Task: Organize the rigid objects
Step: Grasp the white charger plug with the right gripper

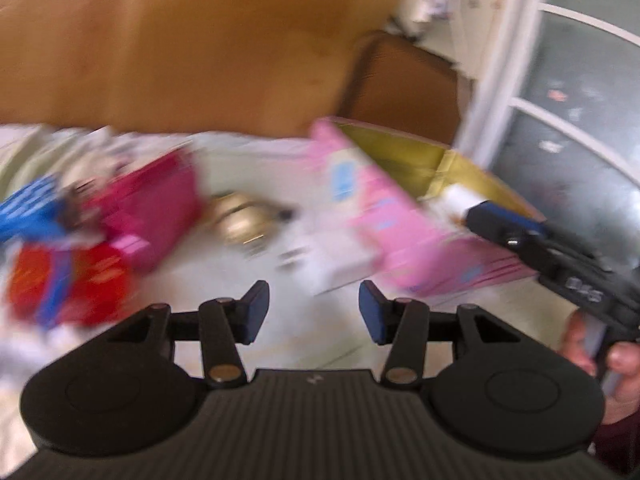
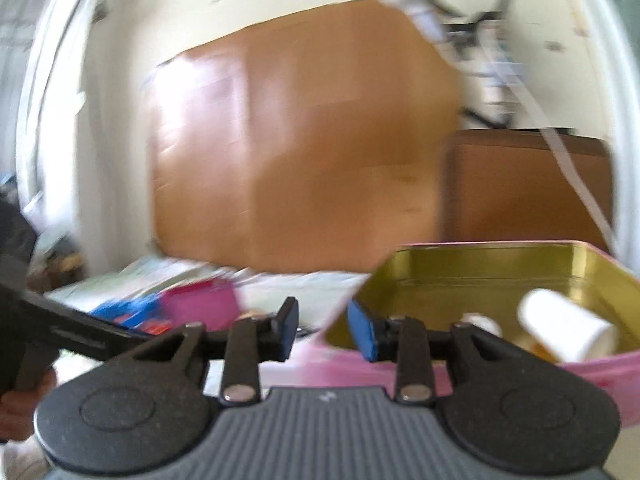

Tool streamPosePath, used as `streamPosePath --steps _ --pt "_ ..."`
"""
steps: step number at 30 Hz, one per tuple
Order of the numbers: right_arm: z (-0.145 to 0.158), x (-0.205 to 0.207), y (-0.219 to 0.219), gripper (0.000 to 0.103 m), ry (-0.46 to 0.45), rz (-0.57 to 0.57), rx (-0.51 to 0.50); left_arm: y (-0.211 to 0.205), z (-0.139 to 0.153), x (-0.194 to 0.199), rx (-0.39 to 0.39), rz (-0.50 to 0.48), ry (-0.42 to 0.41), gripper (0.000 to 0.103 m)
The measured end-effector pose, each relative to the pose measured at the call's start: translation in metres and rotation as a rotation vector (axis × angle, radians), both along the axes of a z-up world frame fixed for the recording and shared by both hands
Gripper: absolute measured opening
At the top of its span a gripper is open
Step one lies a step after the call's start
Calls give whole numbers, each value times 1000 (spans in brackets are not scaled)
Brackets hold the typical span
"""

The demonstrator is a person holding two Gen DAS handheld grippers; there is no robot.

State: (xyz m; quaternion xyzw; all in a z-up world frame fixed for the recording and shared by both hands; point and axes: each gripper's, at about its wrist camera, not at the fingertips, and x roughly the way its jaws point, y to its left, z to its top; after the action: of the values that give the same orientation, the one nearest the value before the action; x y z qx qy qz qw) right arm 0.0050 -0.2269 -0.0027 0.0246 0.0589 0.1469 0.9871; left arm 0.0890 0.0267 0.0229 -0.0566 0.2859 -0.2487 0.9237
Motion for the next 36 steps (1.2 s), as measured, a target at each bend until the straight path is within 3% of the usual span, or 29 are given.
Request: streamPosePath --steps 5,7,11,16,20,26,30,36 --pt "-10 19 59 37 68 98 -183 32 -22 -1 27 83 17 52" --pt "-14 29 74 41 101 94 -244 40 -22 -1 -22 74 11 54" --pt "-20 51 100 45 130 56 -406 37 -21 -2 -40 48 -14 58" --pt "-18 79 113 71 159 25 -536 39 -20 -11 -85 15 -50 62" --pt "-16 106 122 71 237 71 -658 44 -21 -12 -129 5 -53 62" --pt "-1 136 112 60 437 170 -629 48 -21 -13 -167 0 -60 68" --pt "-3 123 110 56 425 193 -668 48 -21 -14 -175 -2 -62 68" --pt "-8 70 107 56 367 266 -671 49 -21 -14 -189 2 -54 70"
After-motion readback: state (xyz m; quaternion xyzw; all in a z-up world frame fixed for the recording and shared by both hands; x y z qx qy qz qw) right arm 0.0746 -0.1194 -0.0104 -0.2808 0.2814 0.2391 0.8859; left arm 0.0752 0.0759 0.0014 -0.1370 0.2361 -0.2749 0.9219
